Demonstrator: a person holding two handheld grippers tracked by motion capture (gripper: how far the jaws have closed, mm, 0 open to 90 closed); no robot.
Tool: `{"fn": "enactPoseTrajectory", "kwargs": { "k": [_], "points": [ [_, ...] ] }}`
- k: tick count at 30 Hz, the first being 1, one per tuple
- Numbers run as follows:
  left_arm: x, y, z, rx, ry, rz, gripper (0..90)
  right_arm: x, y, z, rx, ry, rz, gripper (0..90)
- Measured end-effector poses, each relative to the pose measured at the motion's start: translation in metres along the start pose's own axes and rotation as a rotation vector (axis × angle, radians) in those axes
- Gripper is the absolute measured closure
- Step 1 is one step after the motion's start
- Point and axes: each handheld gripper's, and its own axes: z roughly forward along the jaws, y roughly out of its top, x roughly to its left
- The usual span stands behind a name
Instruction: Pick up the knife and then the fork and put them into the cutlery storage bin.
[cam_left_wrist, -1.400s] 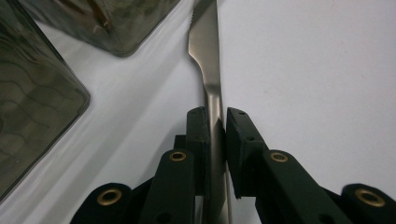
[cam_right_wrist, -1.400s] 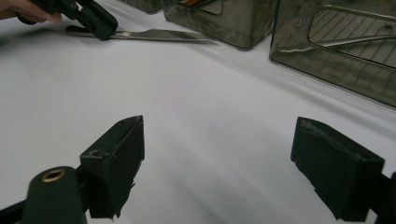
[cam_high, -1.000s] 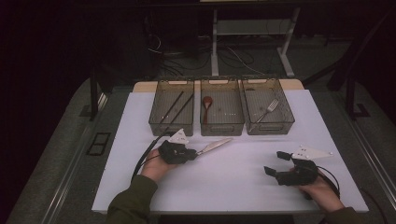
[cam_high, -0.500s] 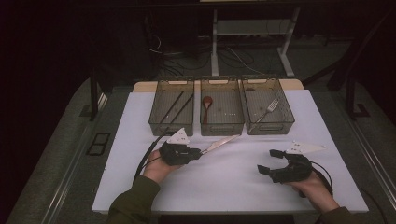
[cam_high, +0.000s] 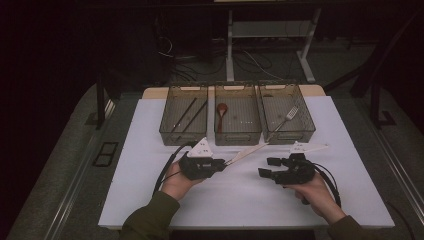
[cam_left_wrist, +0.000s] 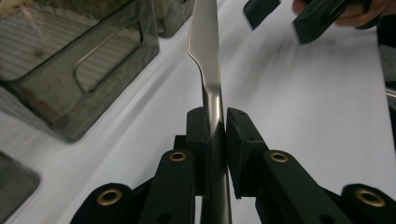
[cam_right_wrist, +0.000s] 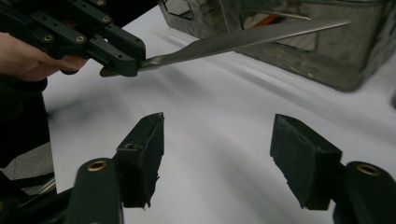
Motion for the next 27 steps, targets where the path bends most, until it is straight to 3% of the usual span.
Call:
{"fn": "enactPoseTrajectory", "kwargs": {
  "k": [11, 27],
  "points": [
    [-0.005, 0.009, -0.003, -0.037, 0.014, 0.015, 79.0, 0.001, 0.018, 0.02, -0.027, 0.081, 0.038, 46.5],
    [-0.009, 0.013, 0.0, -0.05, 0.039, 0.029, 79.0, 0.004, 0.034, 0.039, -0.07, 0.155, 0.099, 60.1]
  ]
}}
